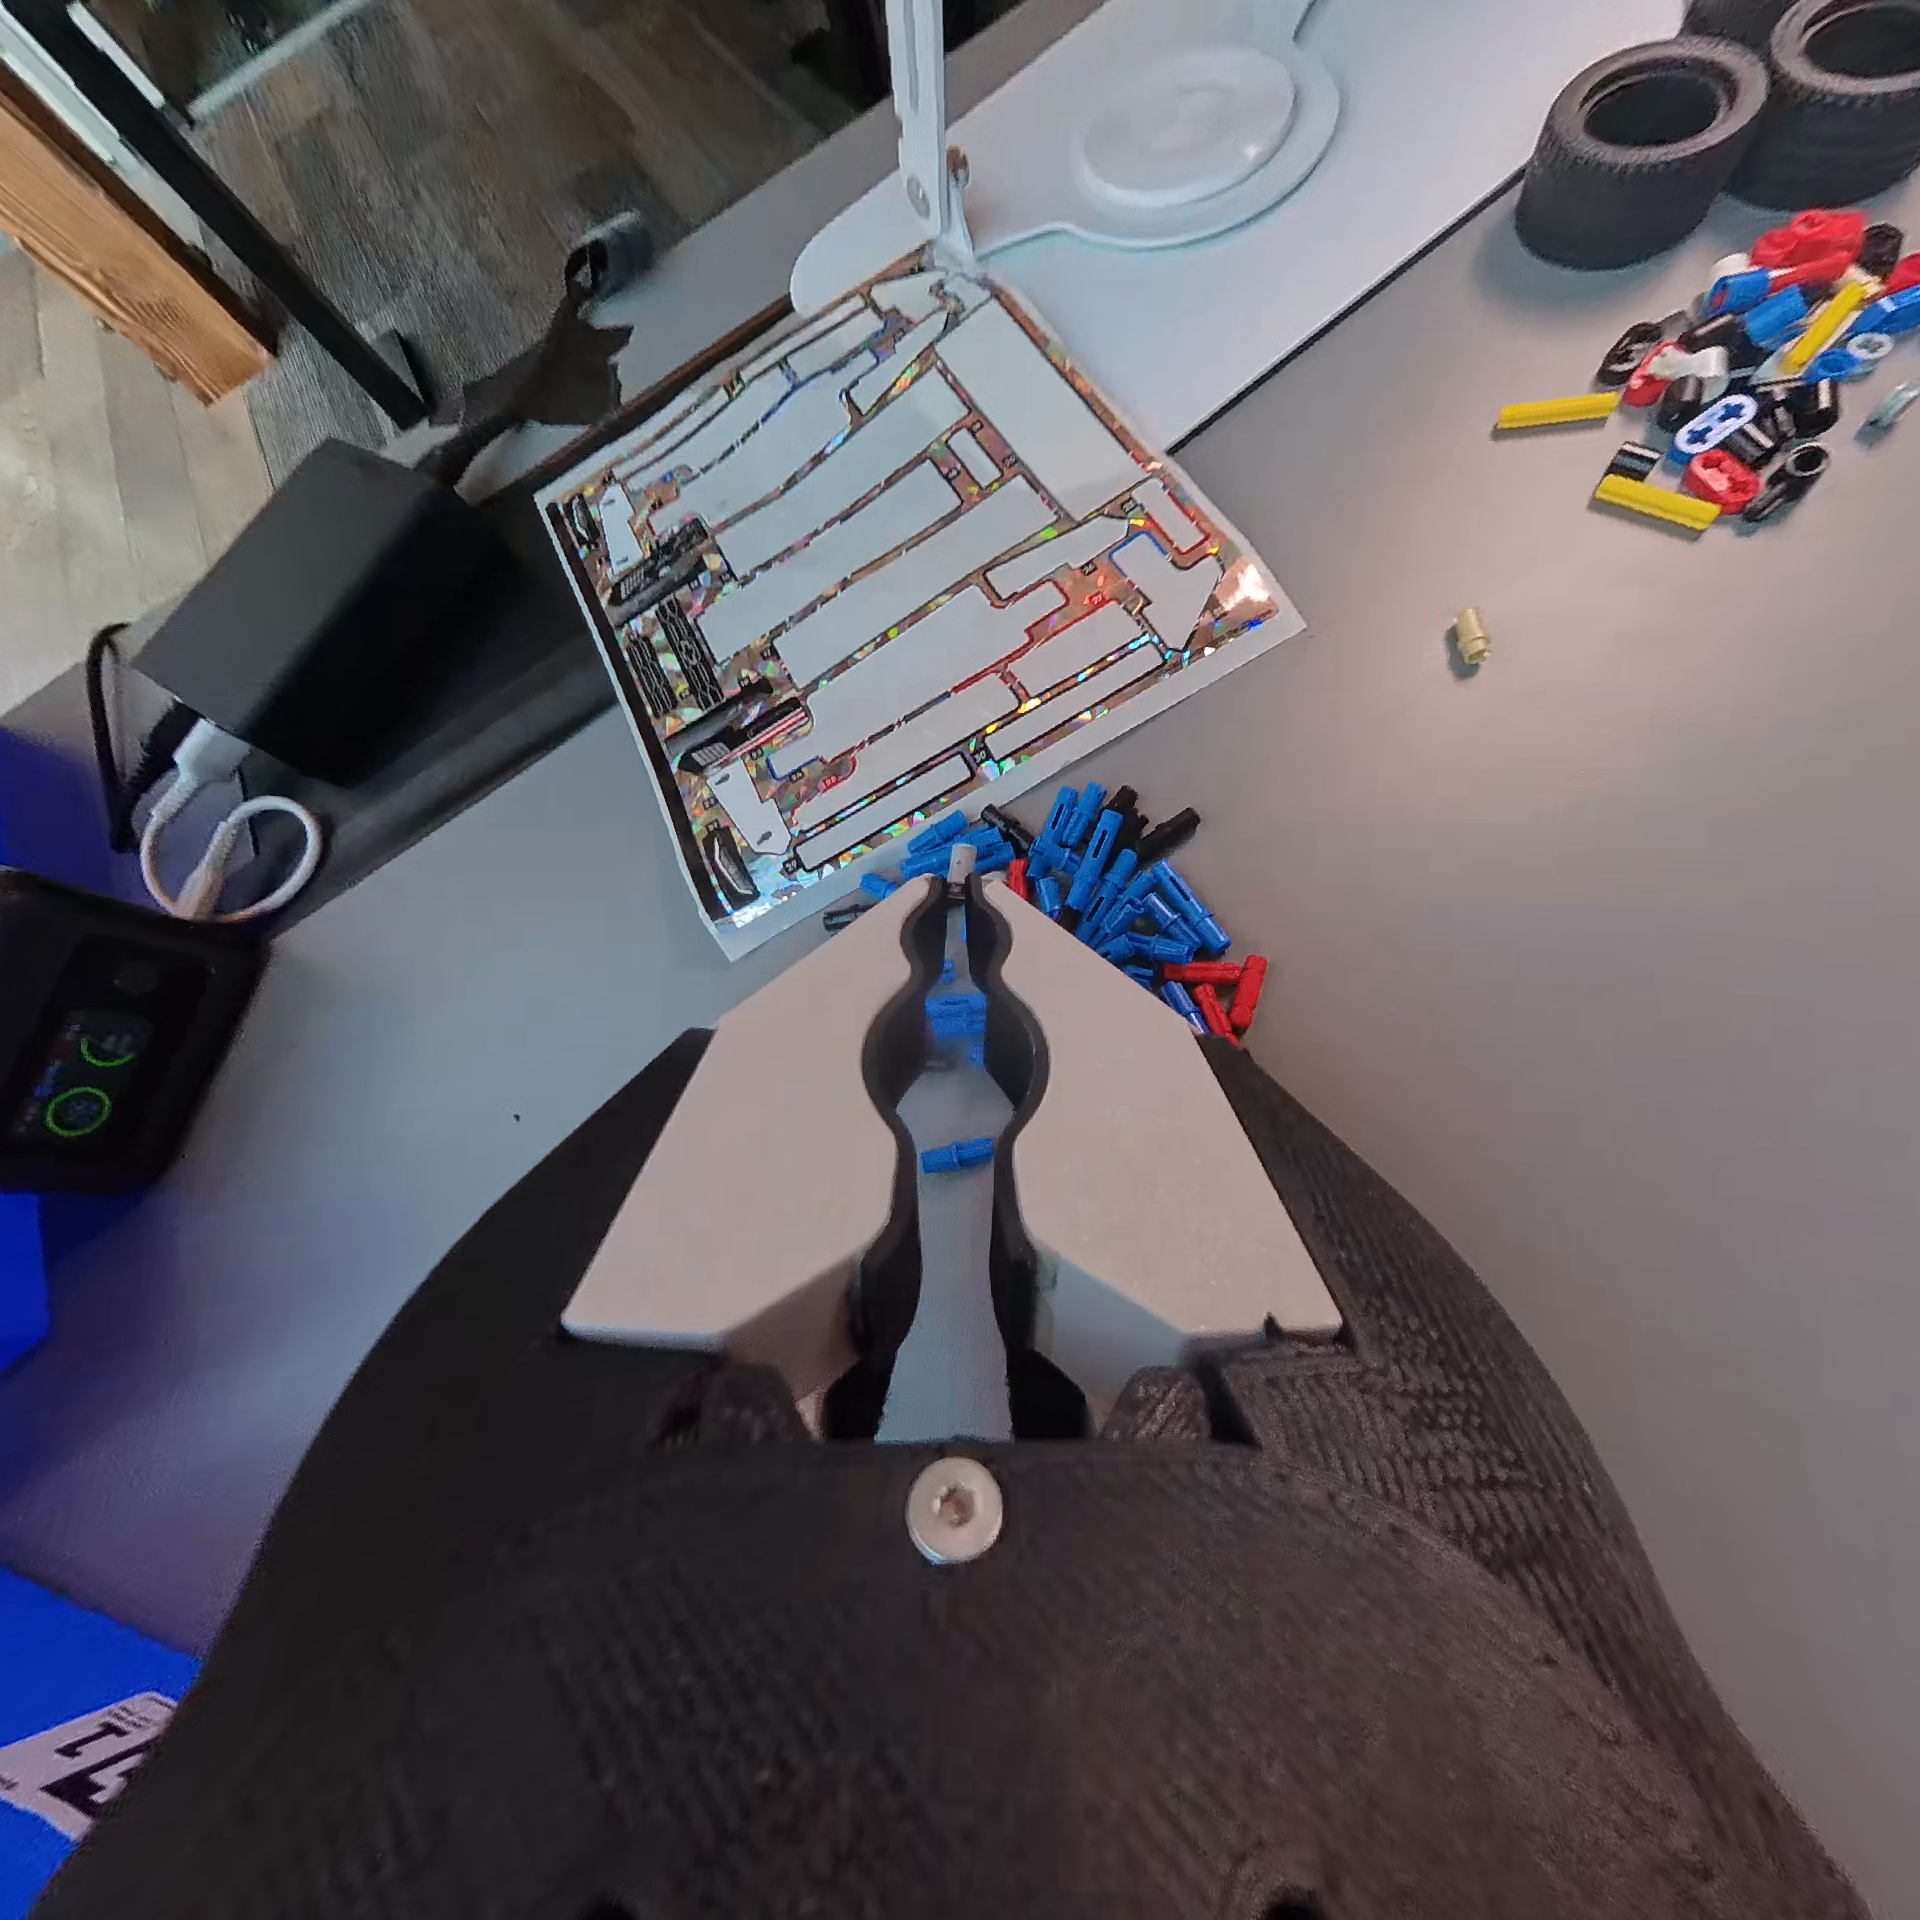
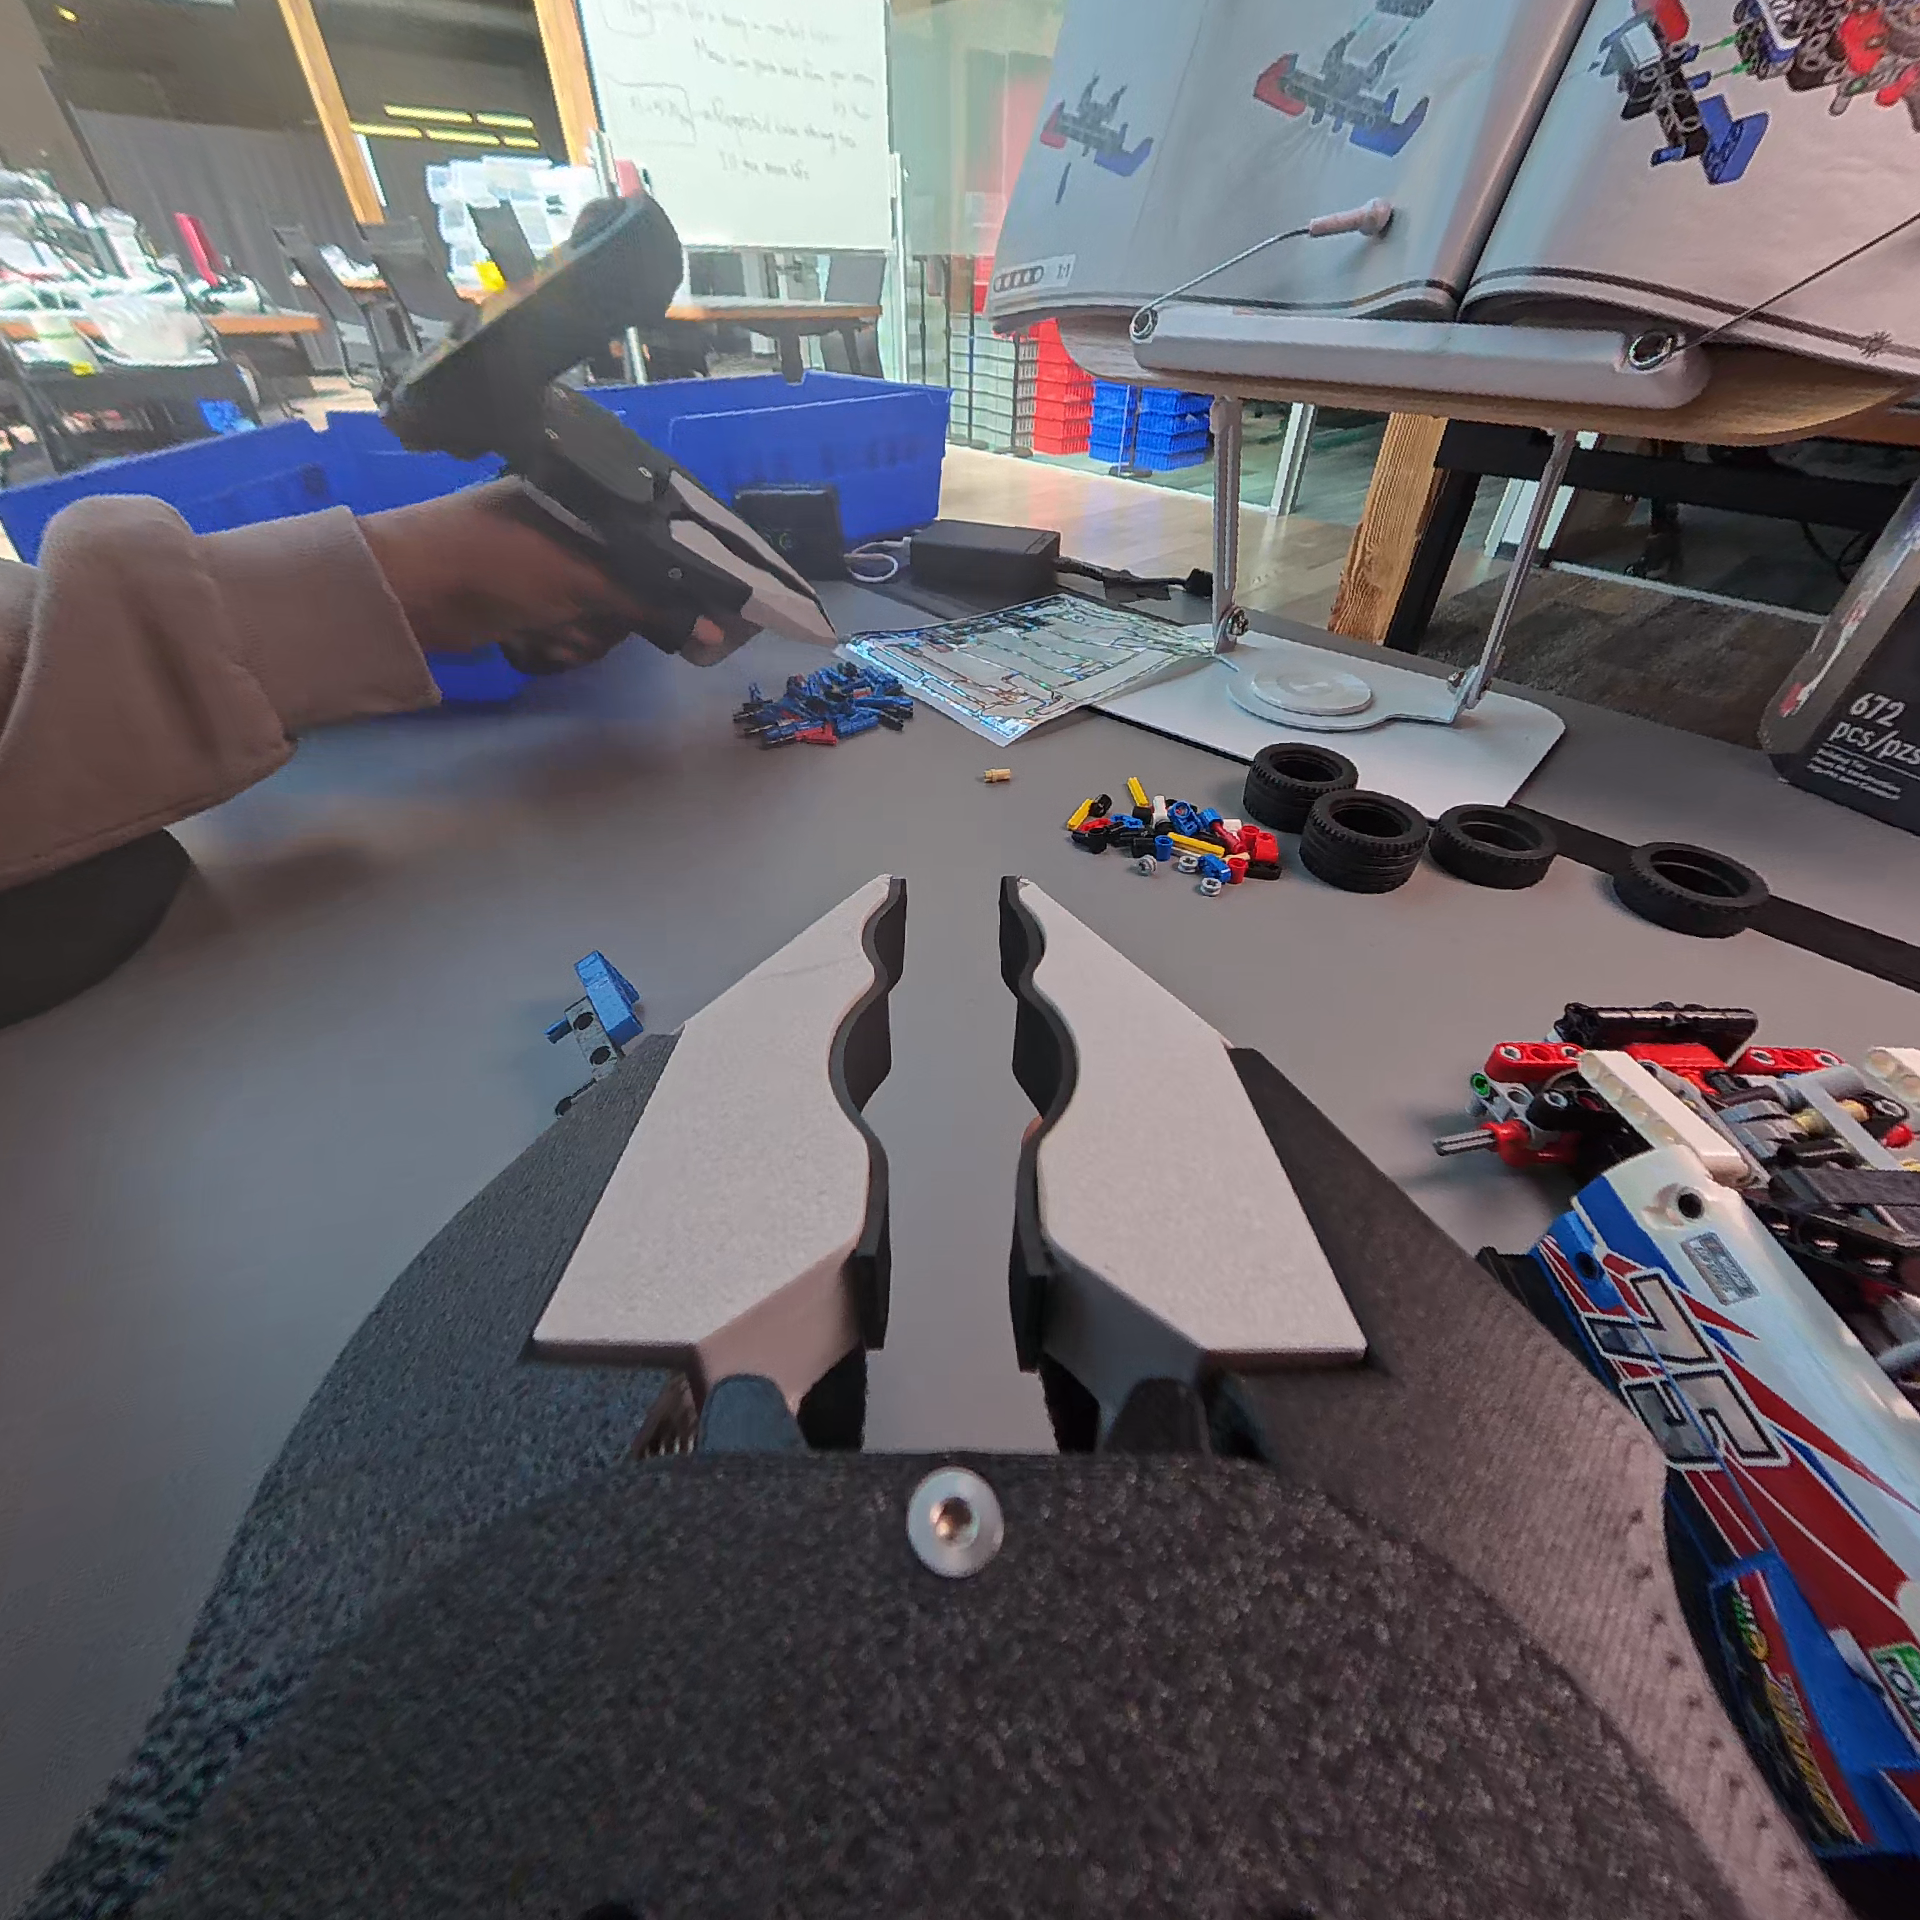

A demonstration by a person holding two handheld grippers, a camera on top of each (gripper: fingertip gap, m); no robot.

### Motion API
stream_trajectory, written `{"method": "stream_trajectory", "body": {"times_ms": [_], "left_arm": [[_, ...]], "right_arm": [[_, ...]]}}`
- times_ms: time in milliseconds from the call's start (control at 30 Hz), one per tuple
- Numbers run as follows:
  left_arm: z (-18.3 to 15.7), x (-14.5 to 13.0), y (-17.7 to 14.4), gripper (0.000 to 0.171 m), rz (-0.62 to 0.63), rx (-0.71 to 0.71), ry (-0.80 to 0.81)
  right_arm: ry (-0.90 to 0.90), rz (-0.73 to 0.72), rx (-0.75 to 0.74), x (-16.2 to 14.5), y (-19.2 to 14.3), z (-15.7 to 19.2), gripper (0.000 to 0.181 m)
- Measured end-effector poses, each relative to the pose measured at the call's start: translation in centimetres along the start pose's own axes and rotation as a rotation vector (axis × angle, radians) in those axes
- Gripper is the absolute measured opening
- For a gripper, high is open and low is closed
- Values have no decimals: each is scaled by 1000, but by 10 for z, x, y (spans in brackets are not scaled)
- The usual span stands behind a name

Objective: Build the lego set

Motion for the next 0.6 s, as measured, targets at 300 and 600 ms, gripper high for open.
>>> {"method": "stream_trajectory", "body": {"times_ms": [300, 600], "left_arm": [[-111, 27, -51, 0, -281, -622, 352], [-166, 15, -35, 0, -111, -710, 490]], "right_arm": [[-11, -3, 3, 1, 0, 1, 16], [-68, -4, -41, 7, -4, -1, 15]]}}
Point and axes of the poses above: each gripper's, where its closed fingertips meet, y out along the fingers, x out of its top, z = x × y across the jaws, the point moved 9 cm from there along -y, back along the fingers, and after that the axes turned 2 degrees about x, right-handed, at the moved point
